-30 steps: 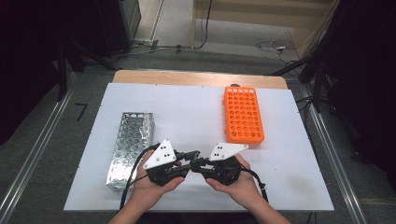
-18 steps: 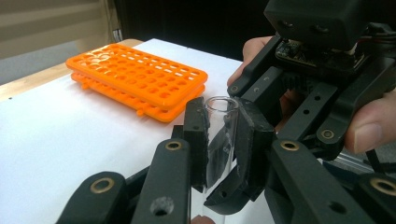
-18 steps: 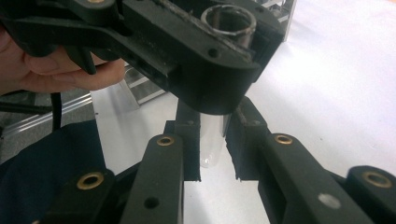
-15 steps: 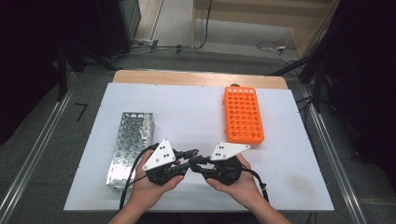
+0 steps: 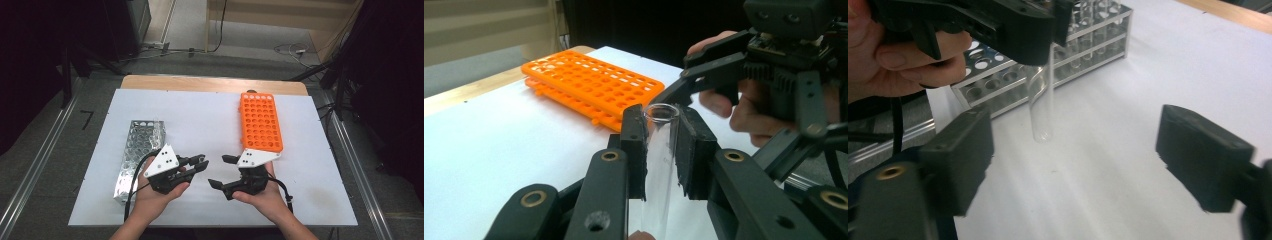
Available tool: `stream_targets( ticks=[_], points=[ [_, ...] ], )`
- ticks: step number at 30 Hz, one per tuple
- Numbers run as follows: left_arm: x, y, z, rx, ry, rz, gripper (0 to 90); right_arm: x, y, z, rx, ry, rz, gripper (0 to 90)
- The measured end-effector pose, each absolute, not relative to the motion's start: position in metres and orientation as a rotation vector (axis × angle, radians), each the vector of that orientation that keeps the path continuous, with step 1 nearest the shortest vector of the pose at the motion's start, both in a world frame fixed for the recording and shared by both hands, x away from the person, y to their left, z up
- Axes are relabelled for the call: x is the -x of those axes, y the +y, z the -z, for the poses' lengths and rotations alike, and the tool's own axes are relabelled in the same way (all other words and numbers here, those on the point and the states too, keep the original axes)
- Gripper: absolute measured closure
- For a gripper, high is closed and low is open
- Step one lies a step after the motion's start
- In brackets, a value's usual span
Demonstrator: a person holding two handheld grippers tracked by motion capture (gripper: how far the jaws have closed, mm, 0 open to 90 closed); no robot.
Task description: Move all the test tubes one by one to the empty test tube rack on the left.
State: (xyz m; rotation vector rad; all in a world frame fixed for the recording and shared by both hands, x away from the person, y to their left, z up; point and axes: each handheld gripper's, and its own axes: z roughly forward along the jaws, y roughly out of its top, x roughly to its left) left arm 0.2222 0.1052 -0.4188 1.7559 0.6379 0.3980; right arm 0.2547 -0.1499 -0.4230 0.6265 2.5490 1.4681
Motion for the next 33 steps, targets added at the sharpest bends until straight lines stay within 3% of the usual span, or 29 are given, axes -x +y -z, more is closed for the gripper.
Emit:
stream_targets(
  ticks=[4,33],
  points=[
    [-0.224,0.112,0.418,-1.744,0.655,-0.412,75.9,-0.257,-0.161,0.422,-0.629,2.541,-1.479,0.0],
    [-0.239,0.186,0.41,-1.637,0.836,-0.571,75.9,-0.268,-0.264,0.425,-0.869,2.357,-1.404,0.0]
  ],
)
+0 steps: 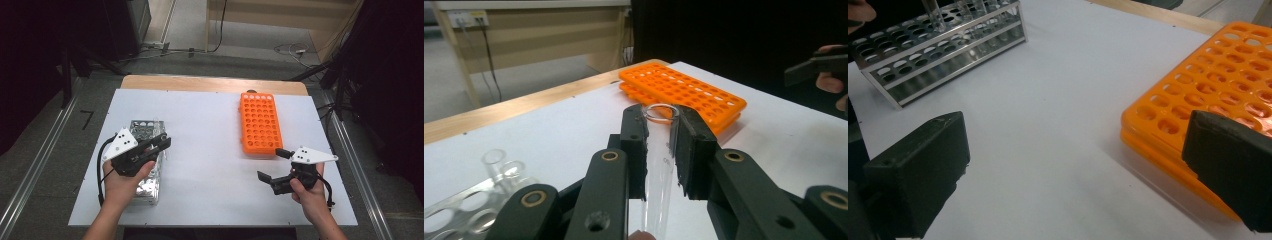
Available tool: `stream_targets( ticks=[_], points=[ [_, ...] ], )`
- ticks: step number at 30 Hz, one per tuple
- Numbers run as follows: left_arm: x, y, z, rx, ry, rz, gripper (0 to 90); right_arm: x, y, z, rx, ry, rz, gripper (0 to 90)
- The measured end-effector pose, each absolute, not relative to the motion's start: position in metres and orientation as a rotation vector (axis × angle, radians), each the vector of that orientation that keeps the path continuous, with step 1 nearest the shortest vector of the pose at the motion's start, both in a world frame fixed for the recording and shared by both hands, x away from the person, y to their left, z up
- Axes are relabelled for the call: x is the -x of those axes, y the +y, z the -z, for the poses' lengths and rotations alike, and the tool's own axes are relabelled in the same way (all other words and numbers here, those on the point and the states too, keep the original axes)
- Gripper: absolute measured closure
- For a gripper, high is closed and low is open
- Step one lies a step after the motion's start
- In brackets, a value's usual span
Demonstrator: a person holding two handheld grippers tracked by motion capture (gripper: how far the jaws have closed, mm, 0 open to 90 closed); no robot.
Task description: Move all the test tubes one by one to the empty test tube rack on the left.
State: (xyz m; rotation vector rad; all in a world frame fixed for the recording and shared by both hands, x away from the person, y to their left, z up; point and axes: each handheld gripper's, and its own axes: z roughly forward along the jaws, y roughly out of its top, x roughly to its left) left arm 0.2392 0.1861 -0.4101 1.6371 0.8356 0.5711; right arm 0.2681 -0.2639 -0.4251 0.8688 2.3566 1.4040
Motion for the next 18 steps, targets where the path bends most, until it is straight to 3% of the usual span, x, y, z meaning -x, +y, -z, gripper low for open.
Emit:
stream_targets(
  ticks=[18],
  points=[
    [-0.246,0.214,0.42,-1.585,0.941,-0.662,75.9,-0.276,-0.278,0.429,-0.93,2.317,-1.4,0.0]
  ],
)
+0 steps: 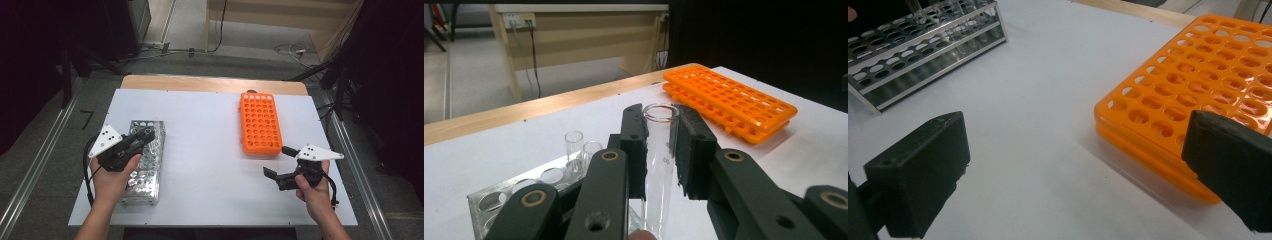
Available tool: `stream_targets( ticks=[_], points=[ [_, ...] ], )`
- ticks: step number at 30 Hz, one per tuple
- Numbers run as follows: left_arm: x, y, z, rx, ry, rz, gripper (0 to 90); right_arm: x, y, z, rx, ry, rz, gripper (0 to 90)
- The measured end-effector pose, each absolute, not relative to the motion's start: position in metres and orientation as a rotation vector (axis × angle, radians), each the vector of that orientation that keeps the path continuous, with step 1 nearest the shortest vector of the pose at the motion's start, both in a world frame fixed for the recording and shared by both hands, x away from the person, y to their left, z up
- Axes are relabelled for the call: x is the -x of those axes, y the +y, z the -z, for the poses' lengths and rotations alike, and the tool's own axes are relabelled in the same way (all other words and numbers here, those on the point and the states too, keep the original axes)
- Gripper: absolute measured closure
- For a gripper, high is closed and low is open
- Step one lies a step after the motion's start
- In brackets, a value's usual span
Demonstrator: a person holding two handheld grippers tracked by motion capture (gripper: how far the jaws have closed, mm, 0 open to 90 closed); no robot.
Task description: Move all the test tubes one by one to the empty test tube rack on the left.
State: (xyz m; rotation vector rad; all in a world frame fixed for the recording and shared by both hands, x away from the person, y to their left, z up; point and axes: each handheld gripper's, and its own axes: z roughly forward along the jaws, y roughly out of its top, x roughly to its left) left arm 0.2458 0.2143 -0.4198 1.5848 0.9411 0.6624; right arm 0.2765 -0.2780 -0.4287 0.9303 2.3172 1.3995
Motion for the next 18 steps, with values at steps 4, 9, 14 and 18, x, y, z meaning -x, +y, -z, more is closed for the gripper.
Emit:
stream_targets(
  ticks=[4,9,14,18],
  points=[
    [-0.2475,0.2154,0.4256,-1.576,0.967,-0.679,75.9,-0.2767,-0.2786,0.4288,-0.927,2.316,-1.402,0.0],
    [-0.2487,0.2158,0.4297,-1.584,0.975,-0.676,75.8,-0.2767,-0.2784,0.4295,-0.937,2.315,-1.4,0.0],
    [-0.2486,0.2121,0.4294,-1.625,0.987,-0.678,75.8,-0.2772,-0.2785,0.4299,-0.932,2.317,-1.399,0.0],
    [-0.2463,0.2073,0.4298,-1.676,1.024,-0.676,75.7,-0.2771,-0.2787,0.4301,-0.935,2.317,-1.398,0.0]
  ],
)
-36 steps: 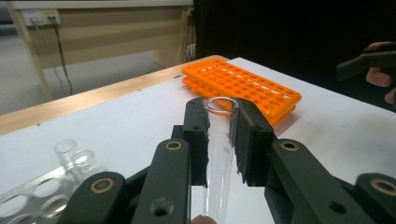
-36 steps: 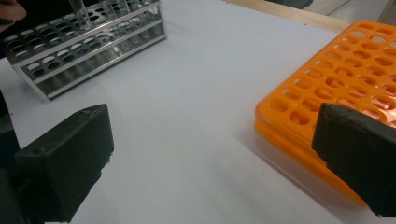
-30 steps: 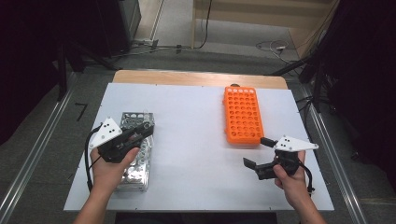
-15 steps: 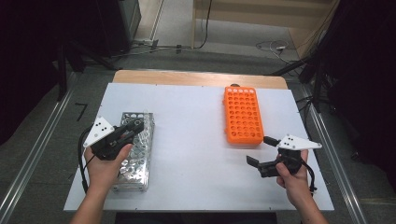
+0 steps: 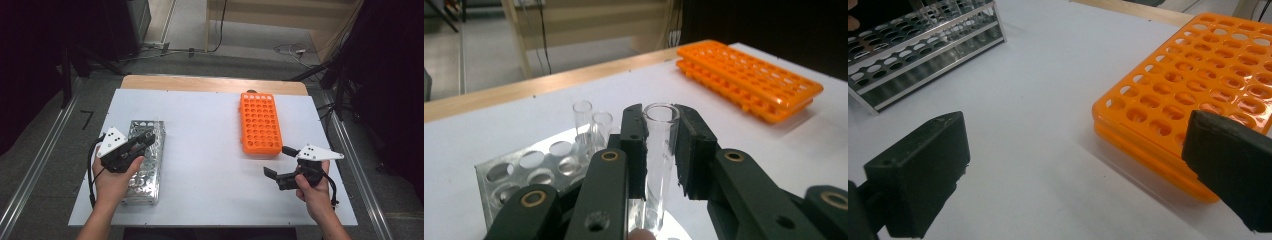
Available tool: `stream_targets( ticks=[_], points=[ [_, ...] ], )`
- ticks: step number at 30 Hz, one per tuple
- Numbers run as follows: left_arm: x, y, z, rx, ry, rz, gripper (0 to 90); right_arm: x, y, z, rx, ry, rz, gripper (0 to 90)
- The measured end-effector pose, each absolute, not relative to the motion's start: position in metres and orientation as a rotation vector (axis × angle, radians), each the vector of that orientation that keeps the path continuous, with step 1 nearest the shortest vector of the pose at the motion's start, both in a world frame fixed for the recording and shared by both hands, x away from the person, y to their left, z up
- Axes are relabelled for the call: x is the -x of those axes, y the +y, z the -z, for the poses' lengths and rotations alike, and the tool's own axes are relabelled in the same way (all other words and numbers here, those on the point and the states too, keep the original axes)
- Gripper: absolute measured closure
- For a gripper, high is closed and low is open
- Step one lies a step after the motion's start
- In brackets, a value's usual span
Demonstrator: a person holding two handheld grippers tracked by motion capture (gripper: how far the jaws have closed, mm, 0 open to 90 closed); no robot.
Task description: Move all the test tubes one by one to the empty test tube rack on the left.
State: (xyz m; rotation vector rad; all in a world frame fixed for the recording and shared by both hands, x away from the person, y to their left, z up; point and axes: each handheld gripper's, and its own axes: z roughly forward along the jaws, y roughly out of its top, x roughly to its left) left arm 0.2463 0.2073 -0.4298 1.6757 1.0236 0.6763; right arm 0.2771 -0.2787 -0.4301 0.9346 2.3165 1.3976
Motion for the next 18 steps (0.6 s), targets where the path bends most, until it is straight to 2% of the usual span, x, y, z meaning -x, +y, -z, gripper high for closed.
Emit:
stream_targets(
  ticks=[18],
  points=[
    [-0.246,0.195,0.436,-1.825,1.141,-0.678,75.3,-0.278,-0.281,0.429,-0.93,2.308,-1.397,0.0]
  ],
)
